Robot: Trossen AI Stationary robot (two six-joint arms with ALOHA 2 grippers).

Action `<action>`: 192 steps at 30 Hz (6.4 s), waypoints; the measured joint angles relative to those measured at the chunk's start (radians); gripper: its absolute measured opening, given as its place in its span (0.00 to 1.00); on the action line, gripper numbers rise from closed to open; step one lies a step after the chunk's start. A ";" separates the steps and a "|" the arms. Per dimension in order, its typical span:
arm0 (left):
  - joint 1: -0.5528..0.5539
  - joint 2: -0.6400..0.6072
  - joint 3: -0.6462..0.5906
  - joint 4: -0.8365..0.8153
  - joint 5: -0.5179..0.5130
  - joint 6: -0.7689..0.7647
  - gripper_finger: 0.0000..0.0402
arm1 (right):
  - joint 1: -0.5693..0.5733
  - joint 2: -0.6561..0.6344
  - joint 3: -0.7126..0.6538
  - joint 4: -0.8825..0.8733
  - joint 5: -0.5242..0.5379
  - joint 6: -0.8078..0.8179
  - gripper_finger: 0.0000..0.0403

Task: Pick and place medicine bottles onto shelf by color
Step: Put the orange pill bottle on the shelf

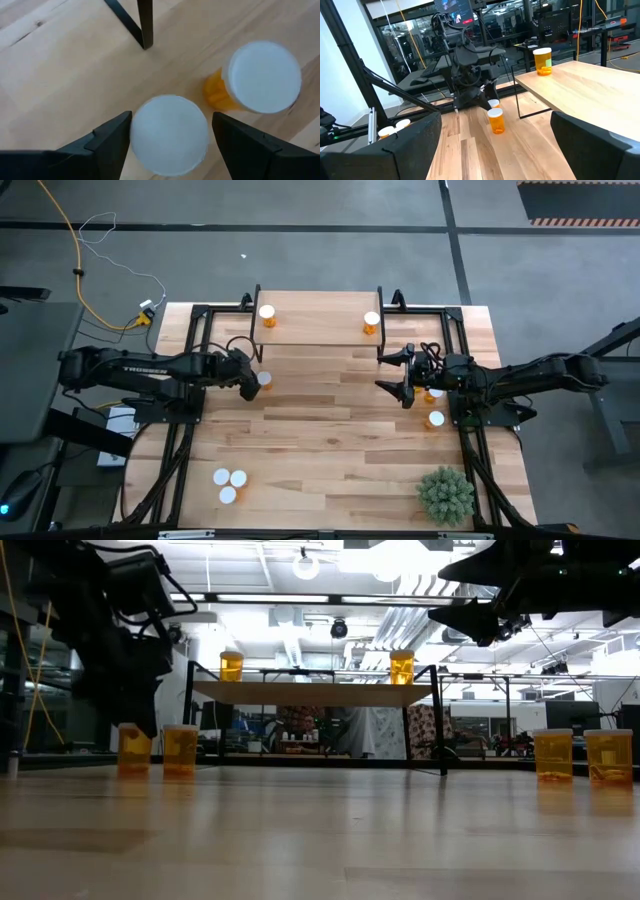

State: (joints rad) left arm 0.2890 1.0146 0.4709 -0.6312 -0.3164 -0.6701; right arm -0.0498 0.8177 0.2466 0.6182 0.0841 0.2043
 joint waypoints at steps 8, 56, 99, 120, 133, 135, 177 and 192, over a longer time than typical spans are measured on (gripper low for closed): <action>0.000 0.010 0.000 0.000 0.000 0.009 0.66 | 0.000 0.000 0.000 0.000 0.000 0.000 0.91; 0.052 0.154 0.735 -0.282 0.066 0.449 0.52 | 0.000 0.000 0.000 0.000 0.000 -0.001 0.91; 0.409 0.404 0.865 -0.292 0.177 0.682 0.53 | 0.000 0.000 0.000 -0.001 -0.001 0.005 0.91; 0.409 0.403 0.919 -0.331 0.175 0.674 0.66 | 0.000 0.000 0.000 -0.001 0.000 0.008 0.91; 0.313 0.234 0.891 -0.278 0.270 0.572 0.66 | 0.000 0.000 0.000 -0.001 0.000 0.008 0.91; 0.264 0.161 0.797 -0.191 0.271 0.547 0.66 | 0.000 0.000 0.000 -0.001 0.000 0.008 0.91; -0.478 -0.216 -0.307 0.605 -0.505 0.245 0.66 | 0.000 0.000 0.000 -0.009 0.039 0.005 0.91; -0.334 -0.093 -0.307 0.686 -0.424 0.236 0.66 | 0.000 0.000 0.000 -0.009 0.039 0.004 0.91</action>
State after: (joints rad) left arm -0.0447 0.9215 0.1638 0.0548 -0.7403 -0.4340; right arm -0.0502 0.8177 0.2470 0.6090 0.1226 0.2088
